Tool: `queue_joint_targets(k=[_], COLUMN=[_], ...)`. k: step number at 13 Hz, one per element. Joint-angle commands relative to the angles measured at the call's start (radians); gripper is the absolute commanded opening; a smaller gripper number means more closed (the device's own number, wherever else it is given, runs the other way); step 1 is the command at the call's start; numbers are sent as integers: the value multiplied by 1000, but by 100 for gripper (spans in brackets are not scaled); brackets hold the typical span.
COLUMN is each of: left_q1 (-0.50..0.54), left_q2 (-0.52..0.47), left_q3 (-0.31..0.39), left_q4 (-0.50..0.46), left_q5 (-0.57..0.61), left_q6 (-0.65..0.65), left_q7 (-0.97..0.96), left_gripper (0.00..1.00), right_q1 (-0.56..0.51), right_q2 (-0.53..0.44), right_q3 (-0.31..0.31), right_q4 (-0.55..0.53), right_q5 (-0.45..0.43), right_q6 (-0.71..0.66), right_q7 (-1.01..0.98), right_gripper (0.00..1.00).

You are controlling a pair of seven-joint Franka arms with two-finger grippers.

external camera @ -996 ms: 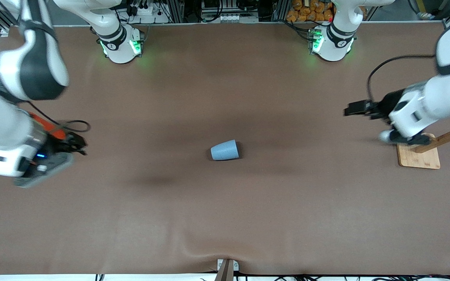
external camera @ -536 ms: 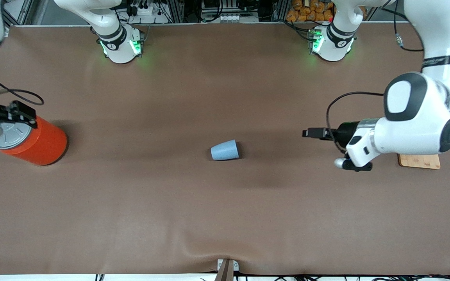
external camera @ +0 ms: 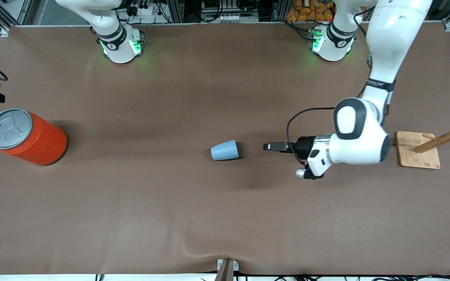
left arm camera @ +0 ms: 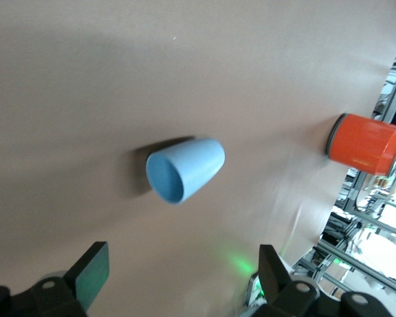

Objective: Flip cup
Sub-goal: 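Reach the left gripper to the cup's base and close on it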

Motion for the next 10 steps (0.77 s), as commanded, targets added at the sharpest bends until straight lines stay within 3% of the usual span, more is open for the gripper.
queue_joint_targets(k=[1, 4, 7, 10], left_q1=[-20, -62, -150, -165], left_q2=[74, 117, 119, 120], left_q3=[-3, -1, -1, -1], left_q4=[-25, -85, -129, -134], left_q5=[-185, -364, -532, -582], left_q6=[66, 113, 221, 225], left_q7=[154, 272, 314, 310], left_gripper=[100, 100, 100, 100], right_q1=[-10, -33, -14, 15], right_q2=[-79, -133, -135, -125], right_q3=[10, 8, 17, 36], right_q4=[-91, -171, -162, -129], right_q5=[19, 134, 141, 119], right_q6=[4, 4, -33, -47], right_q7=[109, 157, 241, 271], right_gripper=[100, 100, 100, 100])
